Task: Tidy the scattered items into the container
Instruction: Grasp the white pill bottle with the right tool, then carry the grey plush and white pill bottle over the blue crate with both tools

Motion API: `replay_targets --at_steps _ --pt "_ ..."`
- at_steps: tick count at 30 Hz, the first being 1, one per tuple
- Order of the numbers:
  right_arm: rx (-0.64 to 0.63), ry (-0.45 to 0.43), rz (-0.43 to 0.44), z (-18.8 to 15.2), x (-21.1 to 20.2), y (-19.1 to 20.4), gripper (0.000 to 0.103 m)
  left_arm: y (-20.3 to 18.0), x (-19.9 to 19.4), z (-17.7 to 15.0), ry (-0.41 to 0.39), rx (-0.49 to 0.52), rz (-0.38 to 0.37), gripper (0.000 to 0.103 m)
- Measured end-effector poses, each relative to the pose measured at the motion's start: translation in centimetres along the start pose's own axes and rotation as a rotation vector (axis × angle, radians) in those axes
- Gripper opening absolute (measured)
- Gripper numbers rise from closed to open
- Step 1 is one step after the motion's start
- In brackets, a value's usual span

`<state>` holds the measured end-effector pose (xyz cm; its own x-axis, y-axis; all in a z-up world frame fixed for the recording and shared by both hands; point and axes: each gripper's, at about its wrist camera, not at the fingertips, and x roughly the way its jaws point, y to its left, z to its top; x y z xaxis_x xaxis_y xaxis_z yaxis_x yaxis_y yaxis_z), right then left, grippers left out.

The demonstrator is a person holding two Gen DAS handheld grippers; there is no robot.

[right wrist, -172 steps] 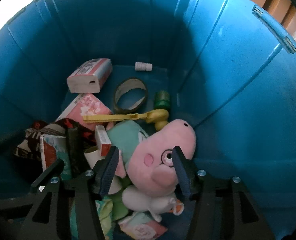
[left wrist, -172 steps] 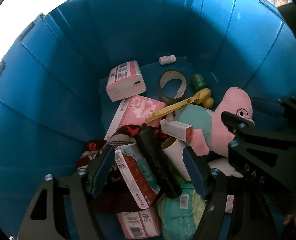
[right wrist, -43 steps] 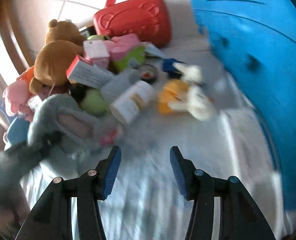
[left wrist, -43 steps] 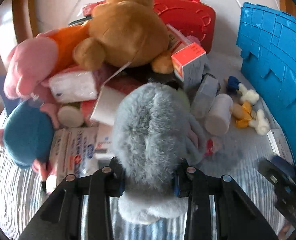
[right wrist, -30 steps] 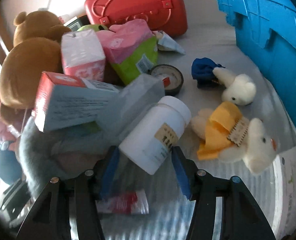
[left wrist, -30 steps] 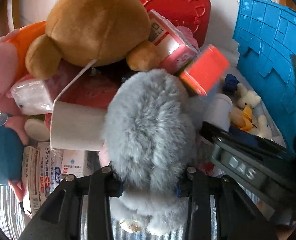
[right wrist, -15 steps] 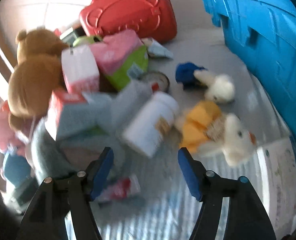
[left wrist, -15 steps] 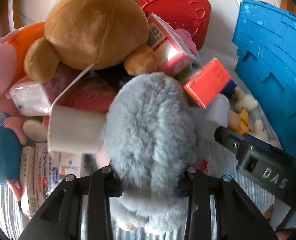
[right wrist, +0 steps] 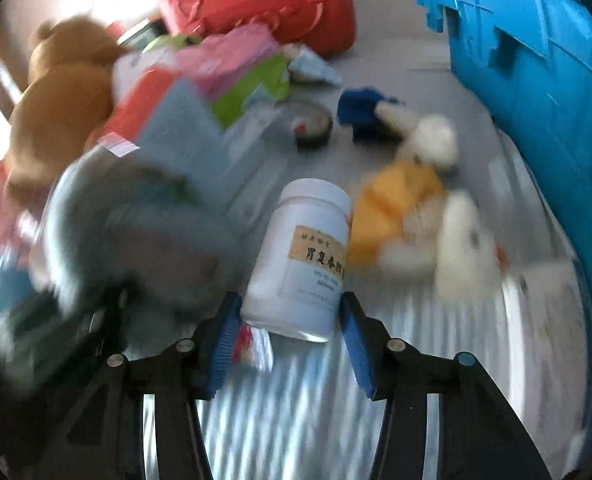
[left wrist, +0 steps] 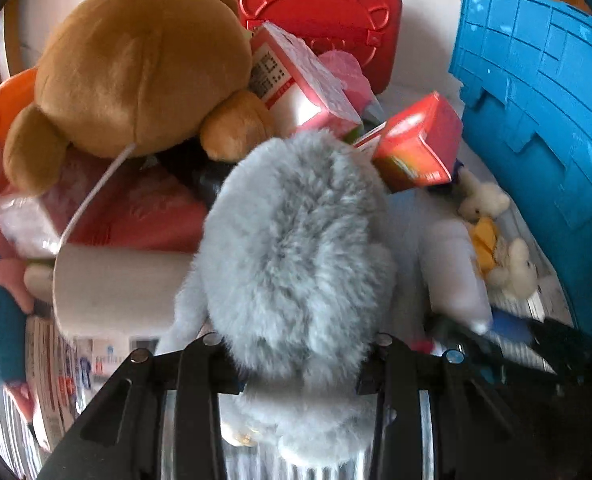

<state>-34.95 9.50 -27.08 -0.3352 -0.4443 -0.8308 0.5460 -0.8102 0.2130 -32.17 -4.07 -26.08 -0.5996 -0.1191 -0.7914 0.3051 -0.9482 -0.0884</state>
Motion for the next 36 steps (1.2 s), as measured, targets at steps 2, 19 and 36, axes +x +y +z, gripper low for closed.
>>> replay_targets --at_steps 2,19,36 --pt "-0.032 0.031 -0.005 -1.5 -0.9 0.1 0.05 -0.2 -0.3 -1.1 0.027 0.003 -0.01 0.034" --pt "-0.101 -0.061 -0.013 -2.0 -5.3 1.1 0.046 -1.3 -7.1 -2.8 -0.049 -0.013 0.061 0.033" --pt "-0.213 -0.412 -0.033 2.5 -24.1 10.7 0.046 1.0 -24.0 3.4 -0.369 0.019 0.021 0.033"
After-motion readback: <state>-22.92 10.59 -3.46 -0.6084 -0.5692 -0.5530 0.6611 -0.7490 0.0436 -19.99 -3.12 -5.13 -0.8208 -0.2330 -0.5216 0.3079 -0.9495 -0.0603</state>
